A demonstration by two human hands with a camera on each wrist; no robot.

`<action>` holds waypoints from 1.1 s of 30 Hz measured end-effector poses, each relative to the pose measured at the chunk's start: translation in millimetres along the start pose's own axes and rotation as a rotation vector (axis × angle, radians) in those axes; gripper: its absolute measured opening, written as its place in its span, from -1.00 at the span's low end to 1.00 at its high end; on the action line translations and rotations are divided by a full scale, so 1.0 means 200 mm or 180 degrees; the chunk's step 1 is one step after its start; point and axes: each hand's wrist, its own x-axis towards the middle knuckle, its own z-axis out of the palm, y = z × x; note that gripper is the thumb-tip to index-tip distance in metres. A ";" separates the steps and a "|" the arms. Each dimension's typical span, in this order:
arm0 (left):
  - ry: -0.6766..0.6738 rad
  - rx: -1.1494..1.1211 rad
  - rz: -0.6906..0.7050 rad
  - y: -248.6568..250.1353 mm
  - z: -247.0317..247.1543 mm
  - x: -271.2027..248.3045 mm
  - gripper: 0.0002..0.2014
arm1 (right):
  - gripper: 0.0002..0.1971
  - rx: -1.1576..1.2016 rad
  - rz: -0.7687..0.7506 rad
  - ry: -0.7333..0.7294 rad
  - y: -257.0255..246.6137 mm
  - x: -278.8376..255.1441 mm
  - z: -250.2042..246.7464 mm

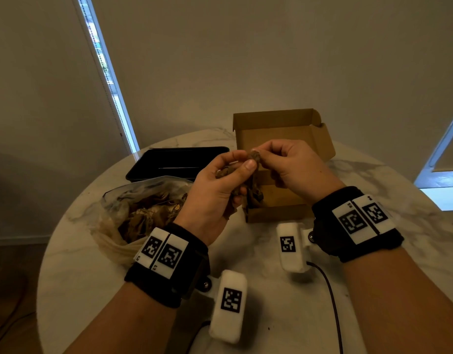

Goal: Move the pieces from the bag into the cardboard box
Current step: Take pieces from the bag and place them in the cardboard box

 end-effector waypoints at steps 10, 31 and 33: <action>0.0839 -0.0322 0.0187 0.00 -0.02 0.02 -0.77 | -0.81 -0.0170 -0.0018 -0.0226 -0.01 -0.01 0.00; -0.0111 0.0298 -0.0020 -0.01 0.03 -0.02 -0.88 | -0.86 -0.0265 -0.0294 0.0061 0.00 0.01 0.00; -0.0098 0.0211 0.0055 -0.01 0.03 -0.02 -0.79 | -0.87 -0.0234 -0.0230 0.0021 0.00 0.01 -0.01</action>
